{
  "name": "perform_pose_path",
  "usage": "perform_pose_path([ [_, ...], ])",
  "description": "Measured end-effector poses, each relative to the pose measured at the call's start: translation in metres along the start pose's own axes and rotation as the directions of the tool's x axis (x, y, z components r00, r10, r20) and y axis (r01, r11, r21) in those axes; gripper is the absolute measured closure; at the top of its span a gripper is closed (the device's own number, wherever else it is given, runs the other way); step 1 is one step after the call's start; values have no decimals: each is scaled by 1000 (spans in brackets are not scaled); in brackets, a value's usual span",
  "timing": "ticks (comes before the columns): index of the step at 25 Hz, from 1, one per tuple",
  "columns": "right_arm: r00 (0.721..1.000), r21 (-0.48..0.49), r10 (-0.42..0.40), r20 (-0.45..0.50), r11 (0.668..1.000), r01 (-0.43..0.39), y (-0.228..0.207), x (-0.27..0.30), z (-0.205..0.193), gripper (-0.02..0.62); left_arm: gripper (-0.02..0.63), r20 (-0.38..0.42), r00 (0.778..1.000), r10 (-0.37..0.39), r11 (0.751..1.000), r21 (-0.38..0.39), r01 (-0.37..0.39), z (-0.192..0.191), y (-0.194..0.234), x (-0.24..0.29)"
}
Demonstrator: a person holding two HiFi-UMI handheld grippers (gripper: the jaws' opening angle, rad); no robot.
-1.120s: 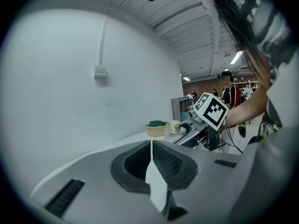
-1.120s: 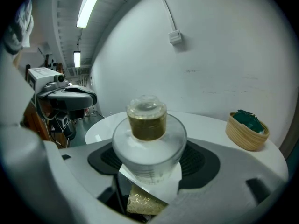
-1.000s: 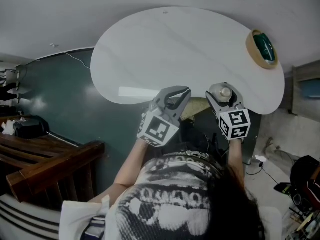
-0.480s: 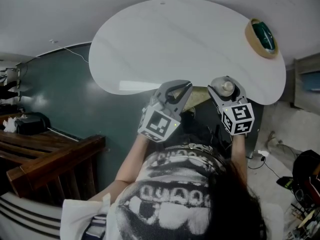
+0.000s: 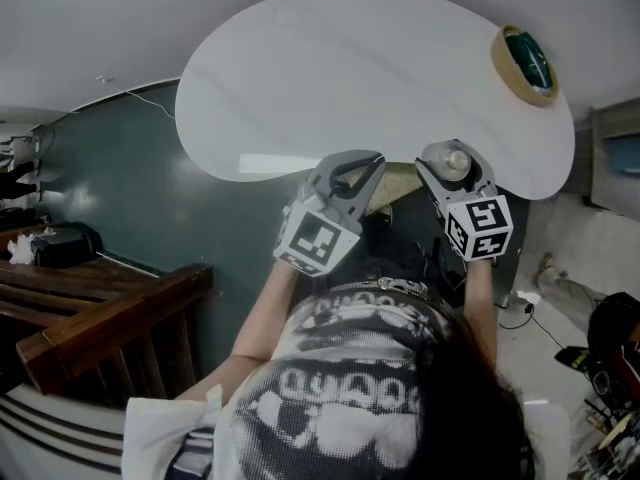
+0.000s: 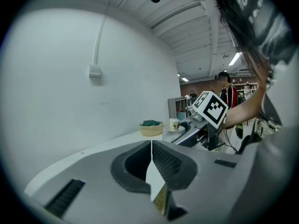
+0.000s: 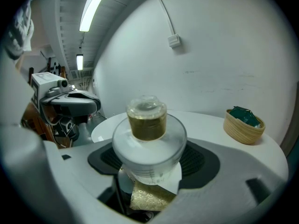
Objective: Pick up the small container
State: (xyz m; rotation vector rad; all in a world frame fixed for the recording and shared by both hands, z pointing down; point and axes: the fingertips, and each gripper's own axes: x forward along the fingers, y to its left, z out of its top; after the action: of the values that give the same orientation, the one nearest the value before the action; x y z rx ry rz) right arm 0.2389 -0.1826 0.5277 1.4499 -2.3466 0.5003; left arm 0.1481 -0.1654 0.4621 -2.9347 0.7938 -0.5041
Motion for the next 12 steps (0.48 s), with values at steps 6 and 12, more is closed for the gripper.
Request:
perform_pose_path([
  [6,1000,7,-2,9,1000,2,-4,2,1,264,596,-8,1000,-2,1000,1,2,-3,-1,3],
  [12,1000,9,-3,6,1000,3,-5,2,2,264,595,-14,1000,1,1000,2,-1,-4,-1,1],
])
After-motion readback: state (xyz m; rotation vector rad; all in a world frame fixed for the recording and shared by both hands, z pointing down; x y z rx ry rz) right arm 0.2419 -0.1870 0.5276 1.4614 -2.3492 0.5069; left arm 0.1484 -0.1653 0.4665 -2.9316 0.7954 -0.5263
